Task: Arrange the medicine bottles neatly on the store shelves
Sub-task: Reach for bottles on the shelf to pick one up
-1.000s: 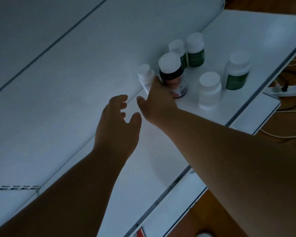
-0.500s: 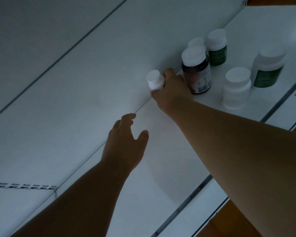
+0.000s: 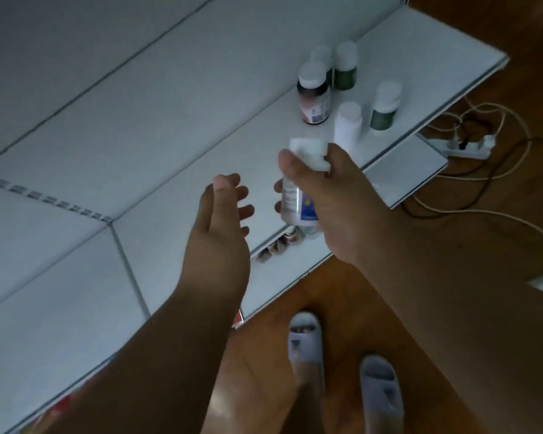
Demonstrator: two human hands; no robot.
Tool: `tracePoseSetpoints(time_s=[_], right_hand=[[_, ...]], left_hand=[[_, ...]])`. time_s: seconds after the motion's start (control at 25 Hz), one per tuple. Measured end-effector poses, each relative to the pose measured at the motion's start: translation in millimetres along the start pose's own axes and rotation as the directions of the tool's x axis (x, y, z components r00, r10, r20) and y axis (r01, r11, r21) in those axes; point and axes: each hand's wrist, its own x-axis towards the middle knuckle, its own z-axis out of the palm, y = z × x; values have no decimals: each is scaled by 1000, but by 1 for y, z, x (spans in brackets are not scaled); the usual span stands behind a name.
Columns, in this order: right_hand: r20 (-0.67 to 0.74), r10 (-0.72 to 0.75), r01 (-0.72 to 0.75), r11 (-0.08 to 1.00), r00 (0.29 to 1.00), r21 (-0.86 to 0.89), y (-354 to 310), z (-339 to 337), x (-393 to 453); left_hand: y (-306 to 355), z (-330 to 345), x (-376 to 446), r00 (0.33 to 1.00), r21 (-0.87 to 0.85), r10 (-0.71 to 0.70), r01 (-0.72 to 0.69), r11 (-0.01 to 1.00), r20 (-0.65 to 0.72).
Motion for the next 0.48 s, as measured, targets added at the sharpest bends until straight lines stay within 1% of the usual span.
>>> tracePoseSetpoints(time_s=[0.08, 0.12, 0.16, 0.24, 0.32, 0.36, 0.48], right_hand=[[55, 118, -123, 987, 991, 103, -44, -2, -74], [96, 161, -174, 974, 982, 147, -63, -2, -110], [122, 179, -195, 972, 976, 133, -80, 1, -146], [153, 140, -155, 984, 978, 87, -107, 9, -196], [161, 79, -95, 991, 984, 94, -133, 30, -241], [164, 59, -74, 993, 985, 89, -145, 43, -258], [217, 8, -7, 1000, 976, -9, -179, 89, -294]], left_hand=[[51, -15, -63, 997, -133, -81, 82, 988, 17], [72, -25, -93, 994, -159, -108, 111, 981, 28], [91, -37, -124, 991, -152, -123, 129, 980, 44], [115, -61, -171, 994, -145, -91, 99, 984, 63], [128, -92, -210, 996, -156, -71, 78, 985, 50], [131, -109, -224, 998, -169, -59, 64, 983, 37], [142, -165, -248, 999, -237, -41, 43, 970, 15]])
